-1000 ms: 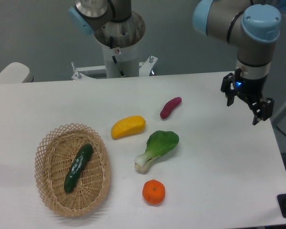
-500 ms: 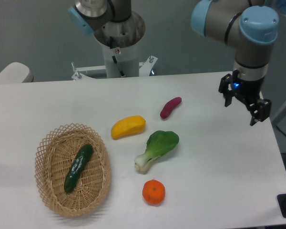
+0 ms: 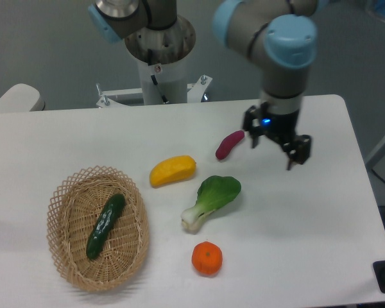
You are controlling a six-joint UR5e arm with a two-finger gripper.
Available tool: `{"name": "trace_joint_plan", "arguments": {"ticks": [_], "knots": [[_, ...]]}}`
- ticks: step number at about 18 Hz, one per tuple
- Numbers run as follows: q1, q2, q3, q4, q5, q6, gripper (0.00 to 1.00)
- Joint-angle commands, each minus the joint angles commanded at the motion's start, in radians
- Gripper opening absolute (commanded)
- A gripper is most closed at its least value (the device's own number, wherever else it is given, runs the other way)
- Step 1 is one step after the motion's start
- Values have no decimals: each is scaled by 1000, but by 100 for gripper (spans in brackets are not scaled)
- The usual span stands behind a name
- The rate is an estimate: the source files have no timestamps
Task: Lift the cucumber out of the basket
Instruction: 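Move the open gripper over the wicker basket above the green cucumber, then lower the gripper onto the cucumber in the basket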
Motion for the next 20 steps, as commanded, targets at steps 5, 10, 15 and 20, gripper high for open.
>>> {"name": "trace_joint_plan", "arguments": {"ticks": [5,10,15,20], "knots": [[-153,-21,-15,8,-12,-355,100],[-301,-87,-22,11,-12,-515,100],[-404,-167,-26,92,-12,-516,100],[-453,-236,-25,161,-11,-513,100]]}}
